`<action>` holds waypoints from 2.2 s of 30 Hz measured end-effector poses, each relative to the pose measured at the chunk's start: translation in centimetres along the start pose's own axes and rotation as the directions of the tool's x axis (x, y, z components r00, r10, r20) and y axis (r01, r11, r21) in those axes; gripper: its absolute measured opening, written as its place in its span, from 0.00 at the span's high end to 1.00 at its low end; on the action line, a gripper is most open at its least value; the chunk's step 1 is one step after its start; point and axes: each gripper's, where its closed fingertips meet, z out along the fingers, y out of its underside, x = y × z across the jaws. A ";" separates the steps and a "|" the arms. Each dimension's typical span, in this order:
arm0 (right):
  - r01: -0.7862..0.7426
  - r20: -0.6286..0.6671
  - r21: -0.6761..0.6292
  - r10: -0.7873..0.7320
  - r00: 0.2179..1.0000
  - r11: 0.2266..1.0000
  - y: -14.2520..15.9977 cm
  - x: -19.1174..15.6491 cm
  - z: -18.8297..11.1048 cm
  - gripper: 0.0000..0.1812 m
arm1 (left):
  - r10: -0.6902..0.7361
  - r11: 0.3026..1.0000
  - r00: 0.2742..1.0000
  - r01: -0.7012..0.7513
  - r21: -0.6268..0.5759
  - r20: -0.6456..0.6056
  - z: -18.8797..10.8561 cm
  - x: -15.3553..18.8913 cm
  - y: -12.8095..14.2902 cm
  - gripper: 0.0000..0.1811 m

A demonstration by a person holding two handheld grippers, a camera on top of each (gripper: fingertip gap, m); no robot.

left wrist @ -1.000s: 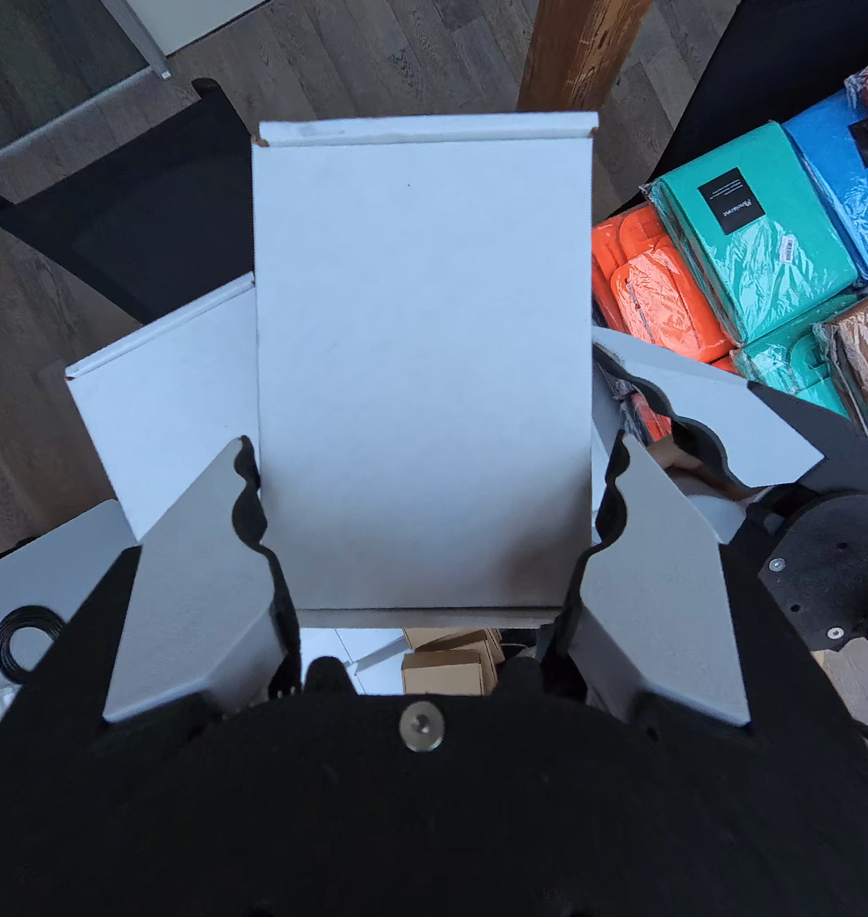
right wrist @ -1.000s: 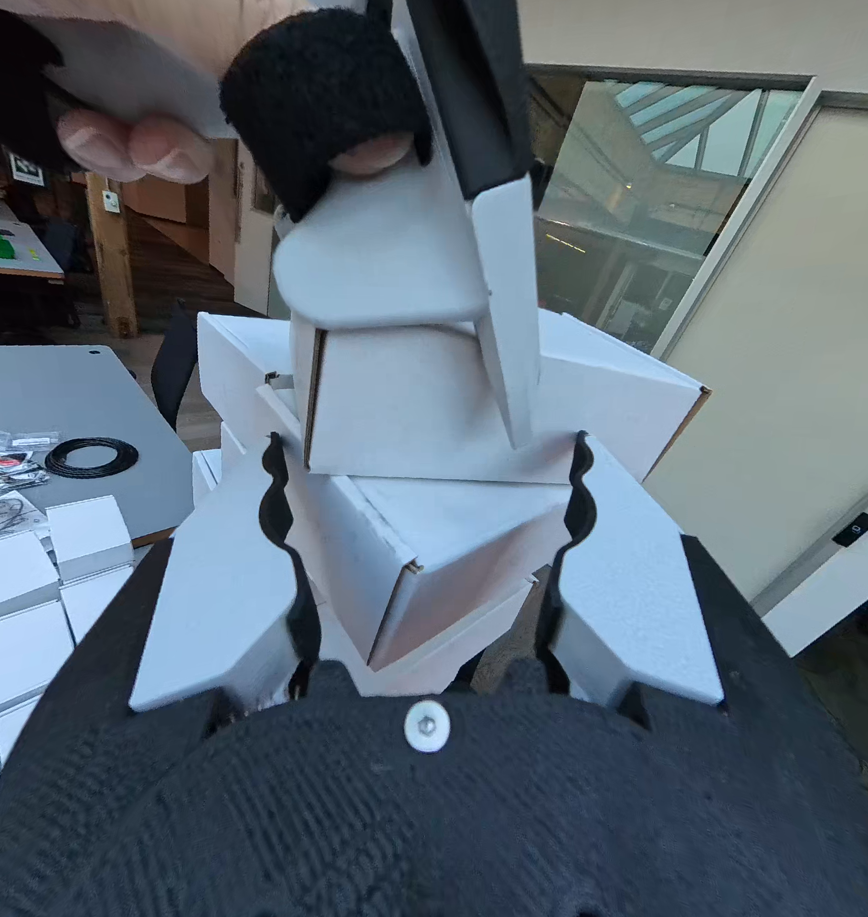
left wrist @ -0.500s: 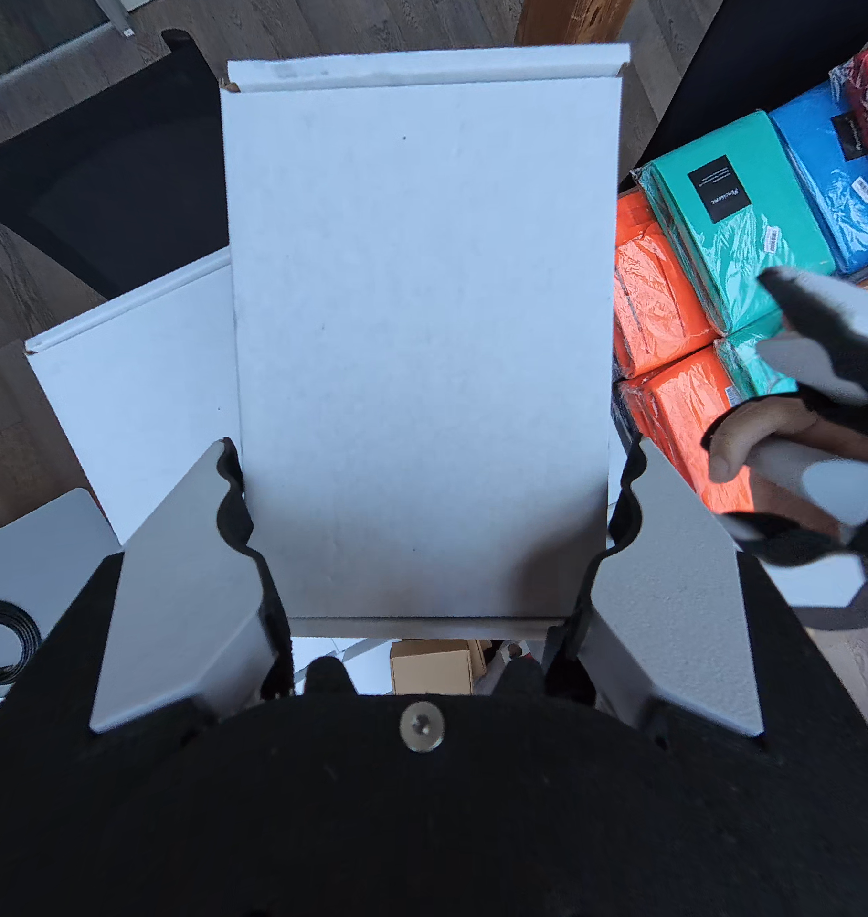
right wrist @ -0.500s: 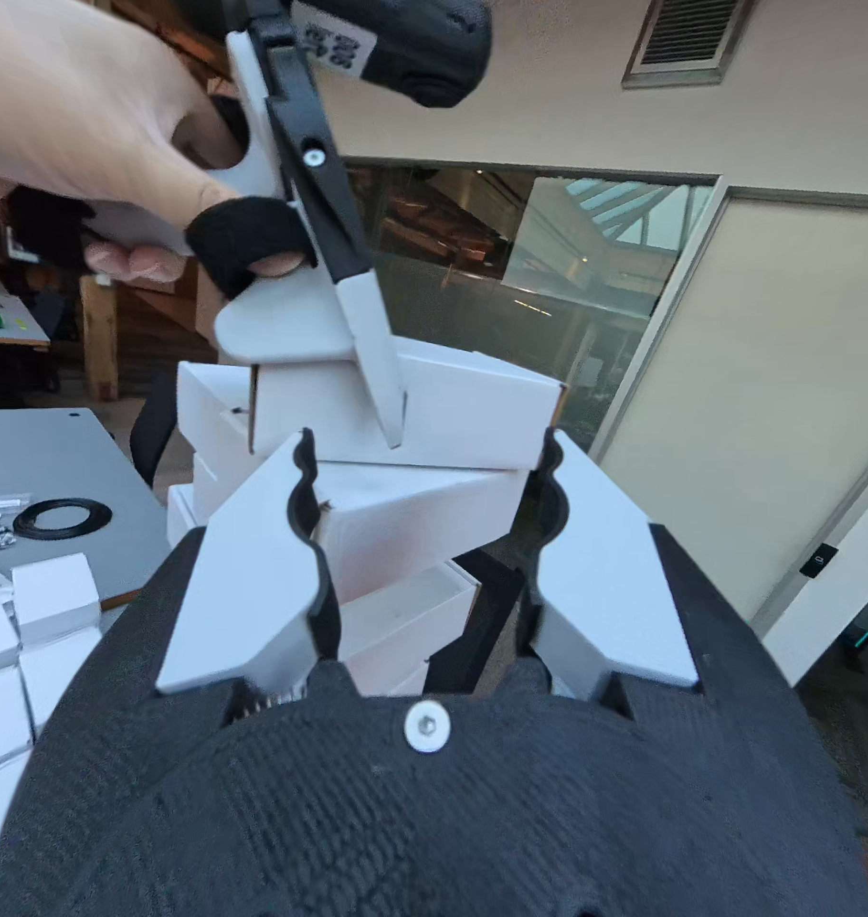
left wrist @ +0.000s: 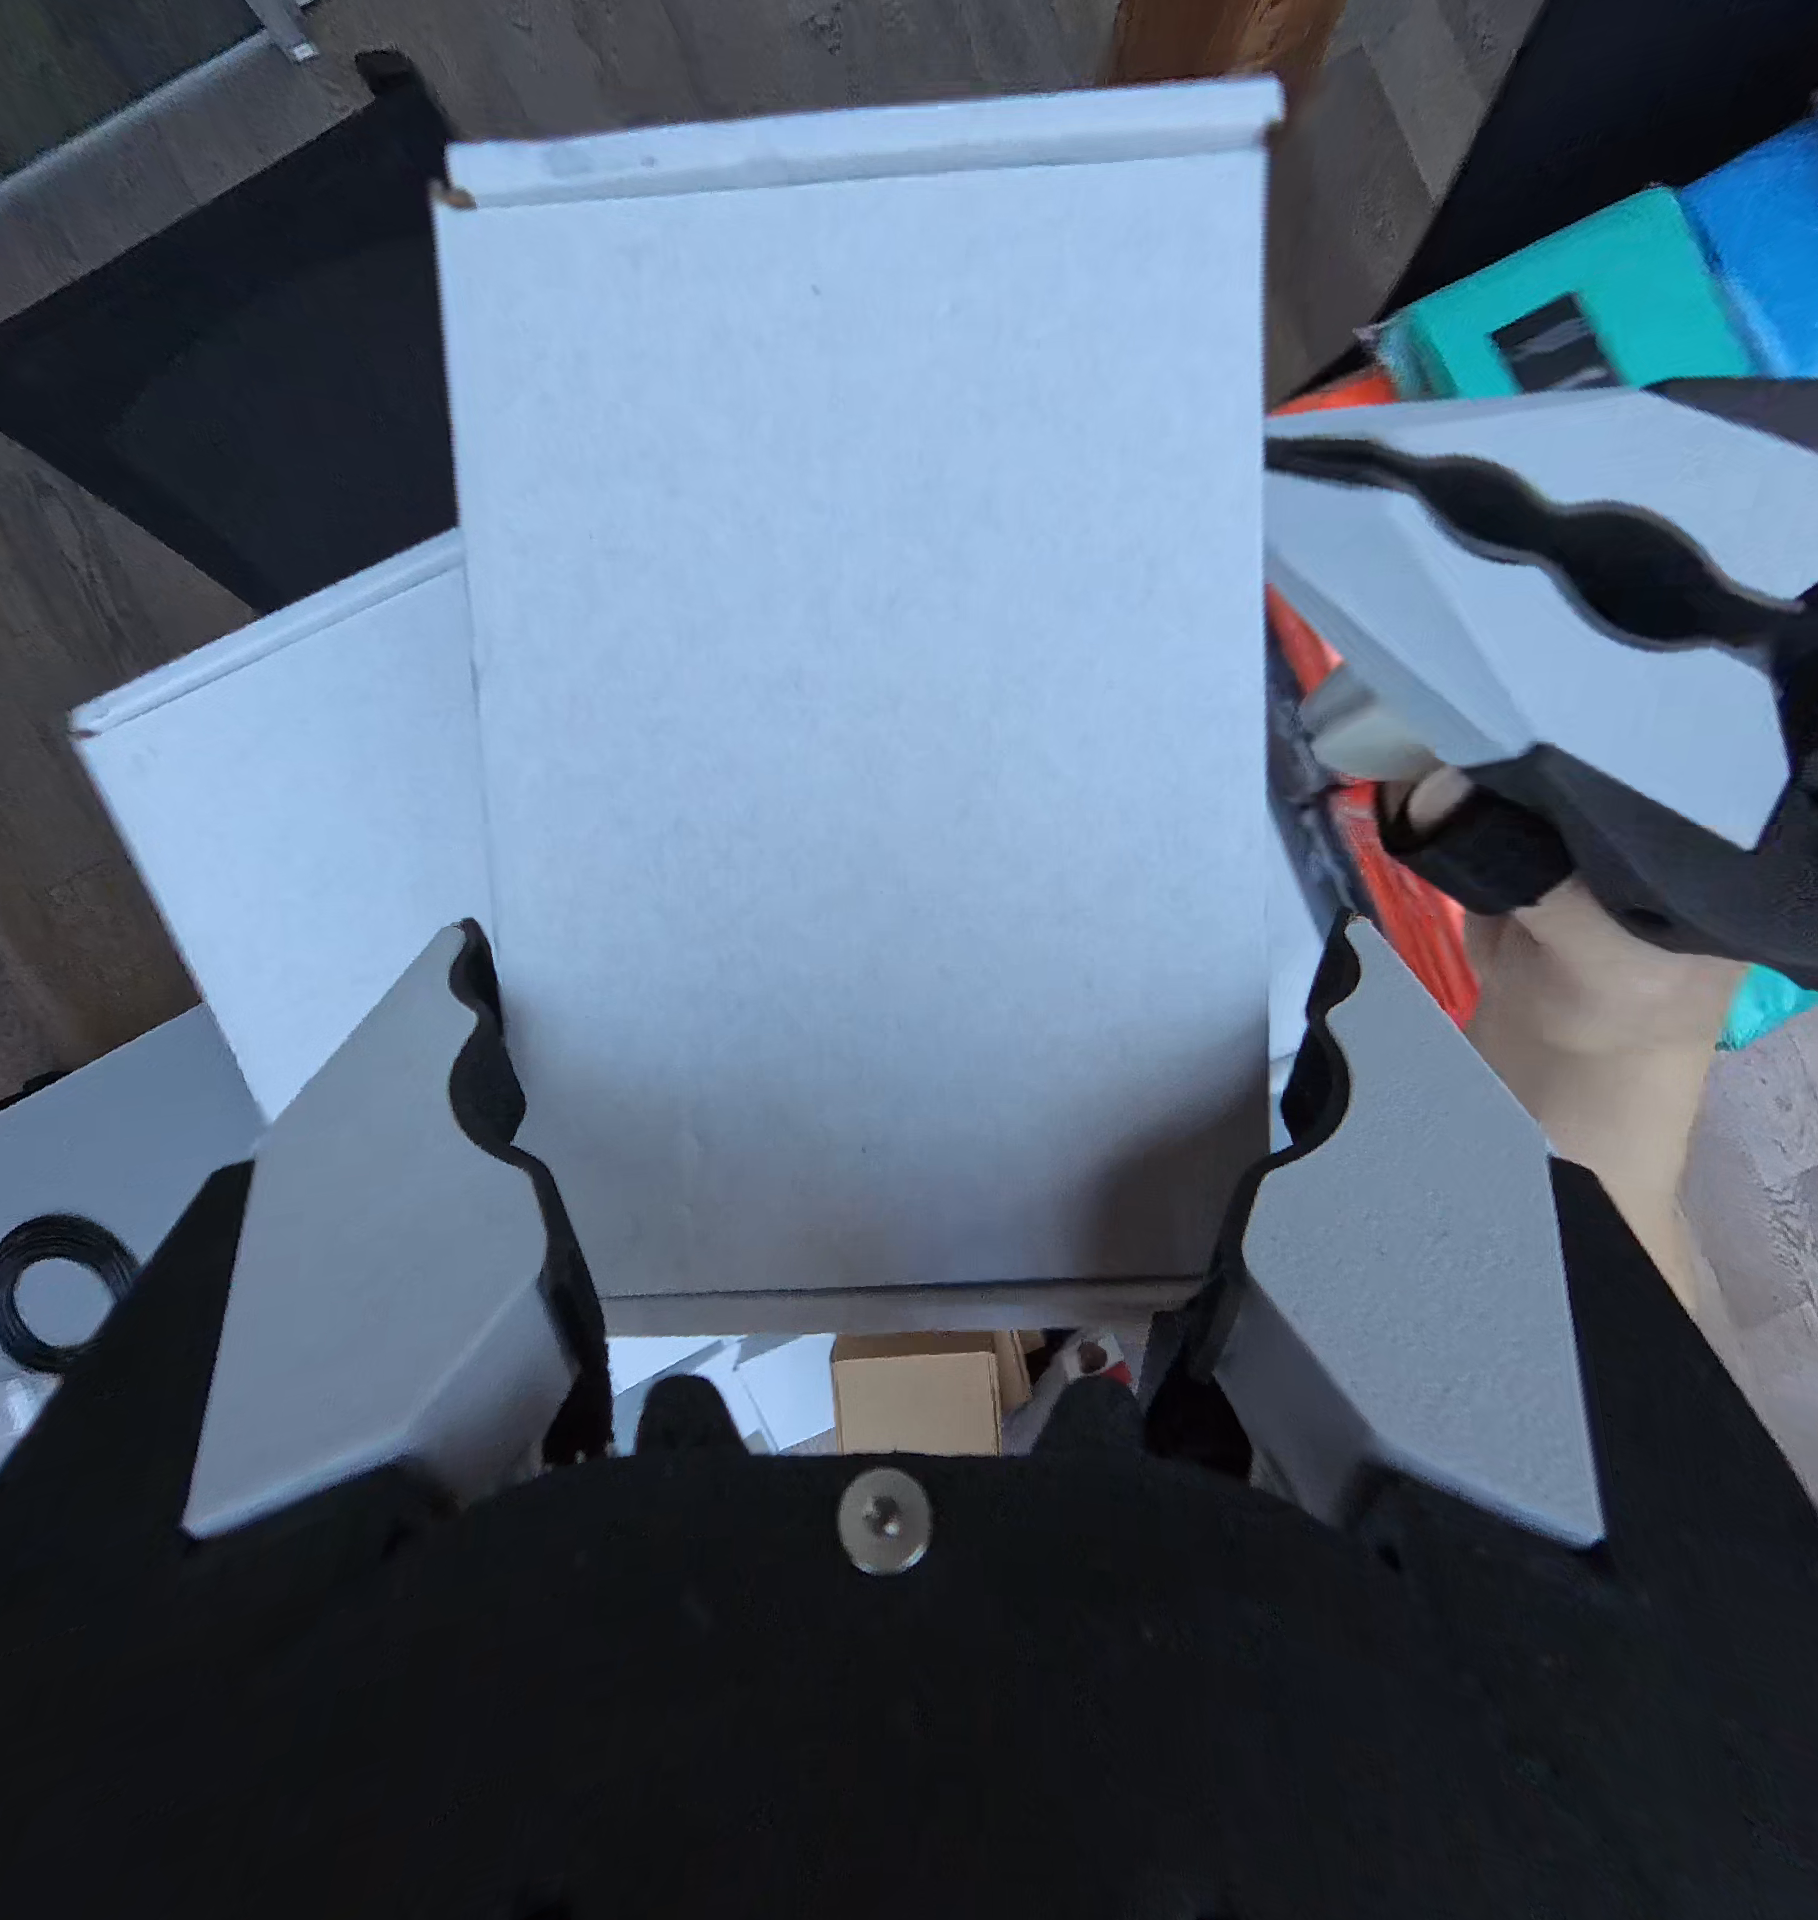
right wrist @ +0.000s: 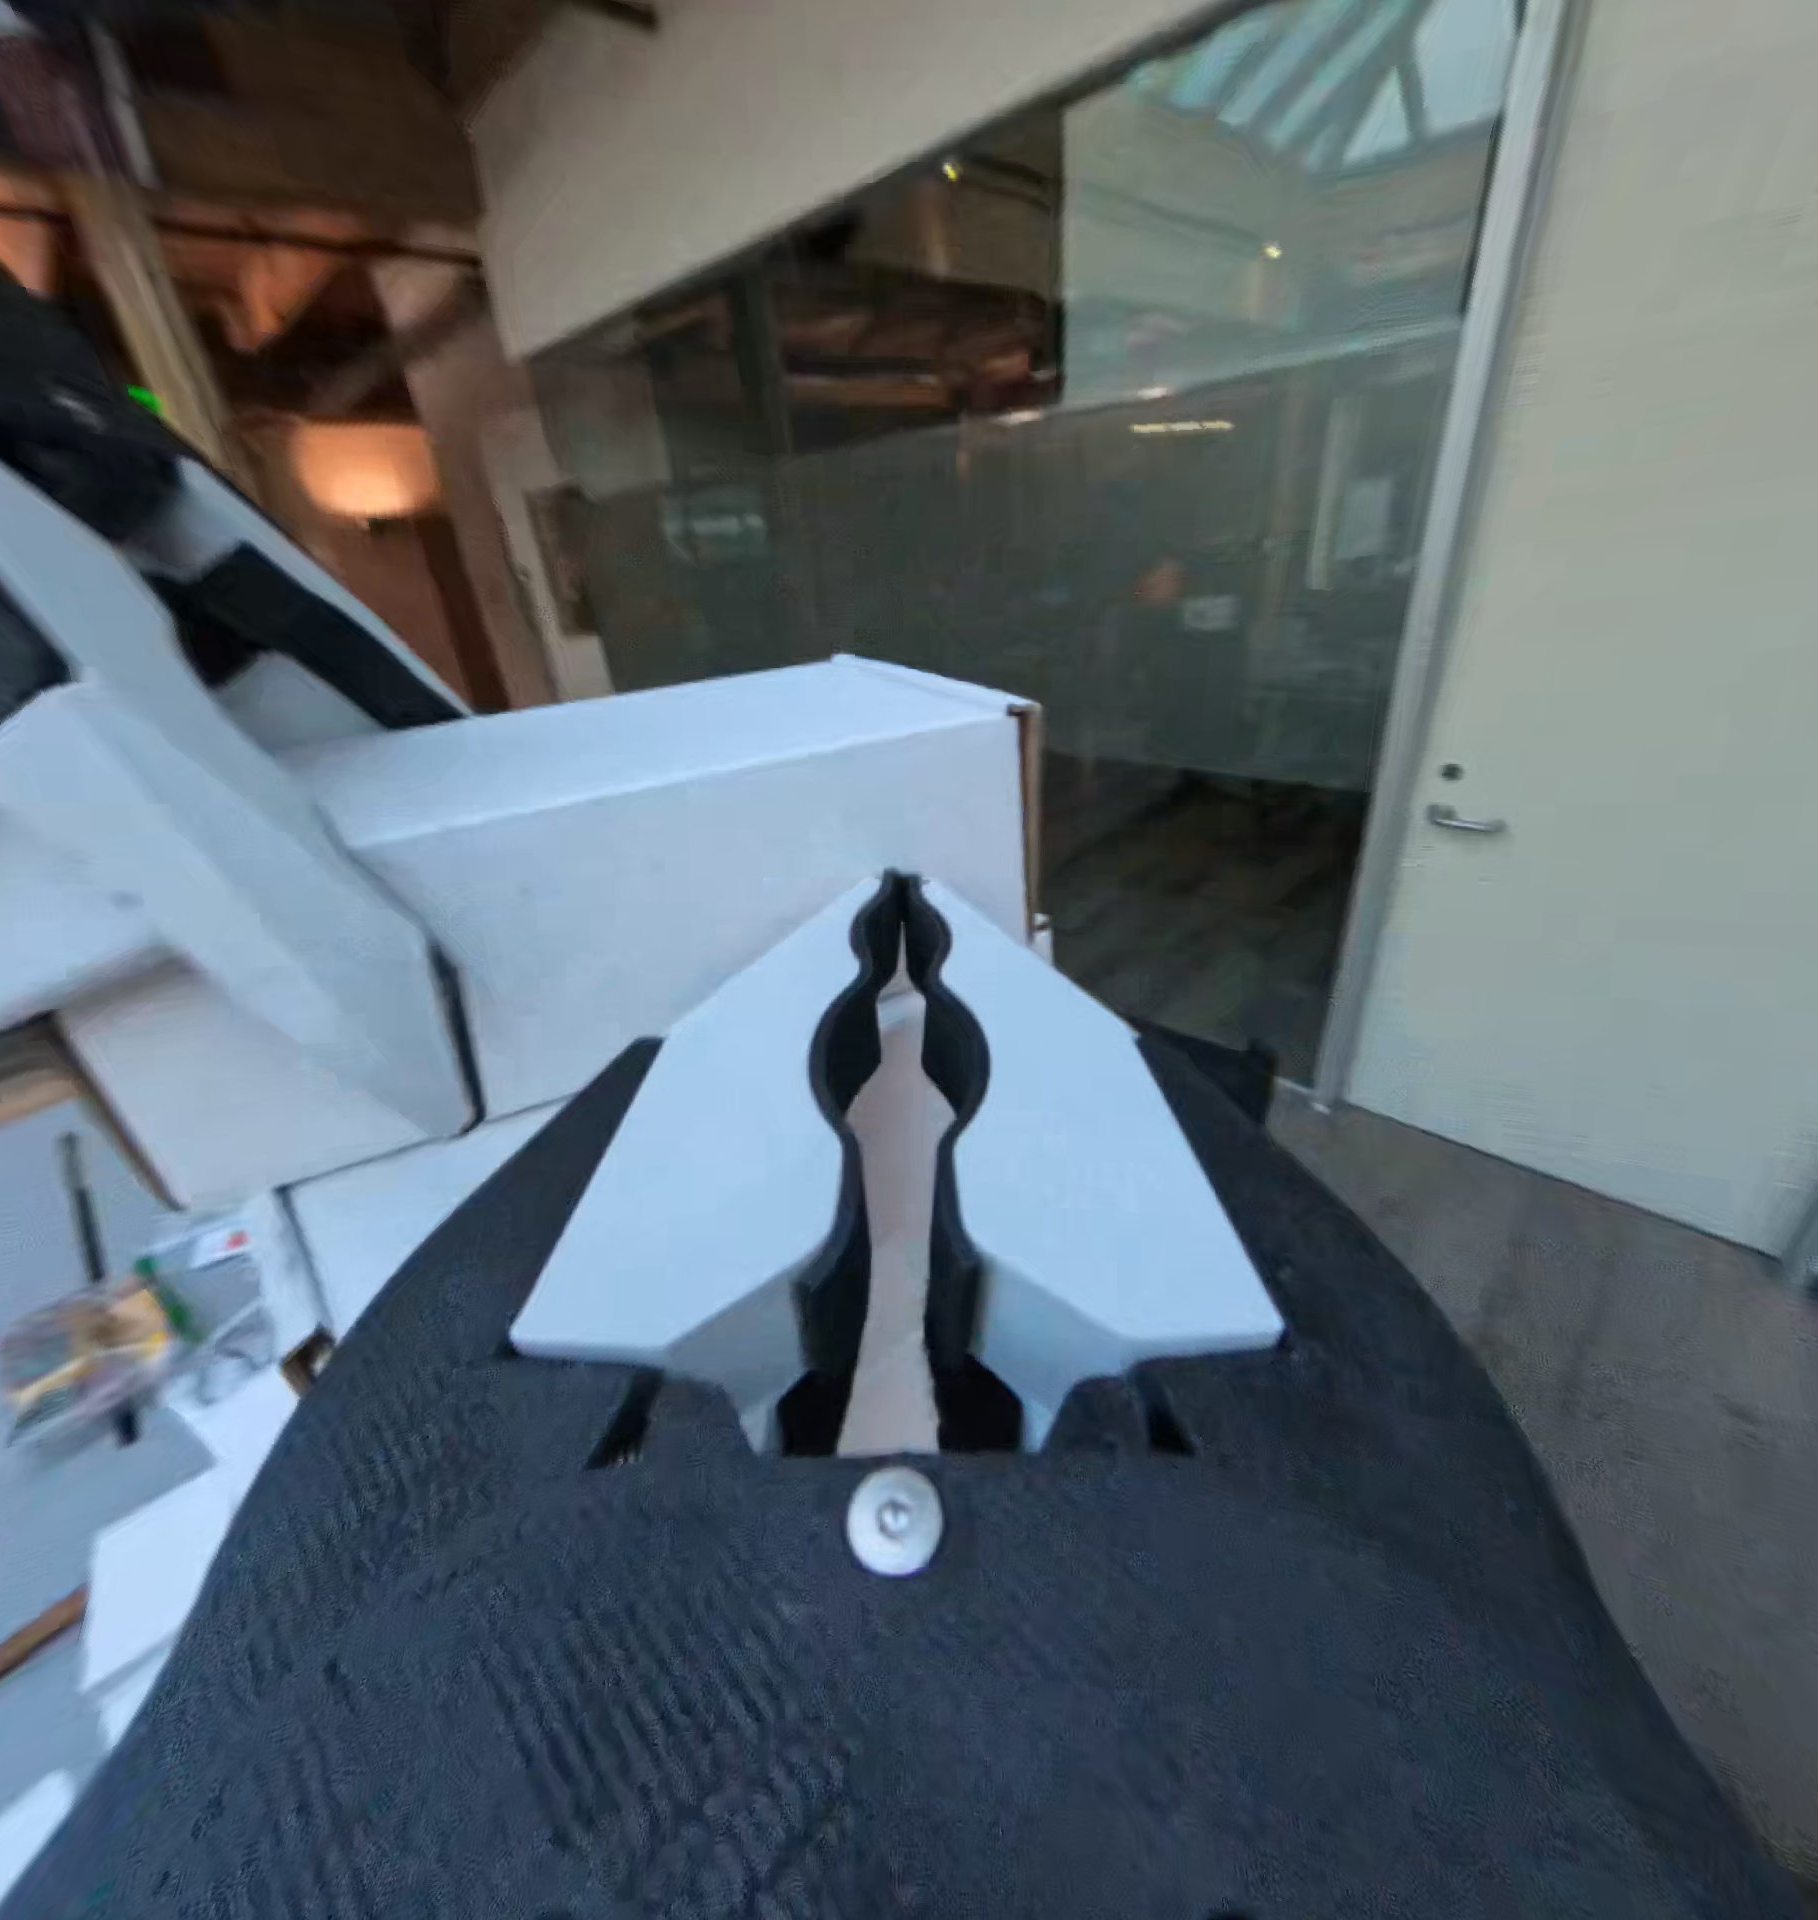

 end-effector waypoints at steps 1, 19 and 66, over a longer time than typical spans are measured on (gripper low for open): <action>0.083 -0.078 -0.095 -0.090 0.993 0.992 1.0 0.8 0.6 1.00 | -0.005 1.000 0.999 0.005 -0.014 0.036 0.2 -0.5 0.1 0.16; -0.031 -0.065 0.033 0.033 0.997 0.999 -1.6 2.1 -1.1 1.00 | -0.024 1.000 0.999 0.024 -0.007 0.025 0.0 -0.1 0.2 0.17; 0.134 -0.018 0.254 -0.134 0.991 0.958 -3.5 -5.1 -7.5 0.96 | -0.044 0.999 0.997 0.045 -0.004 0.057 0.2 -1.1 0.3 0.15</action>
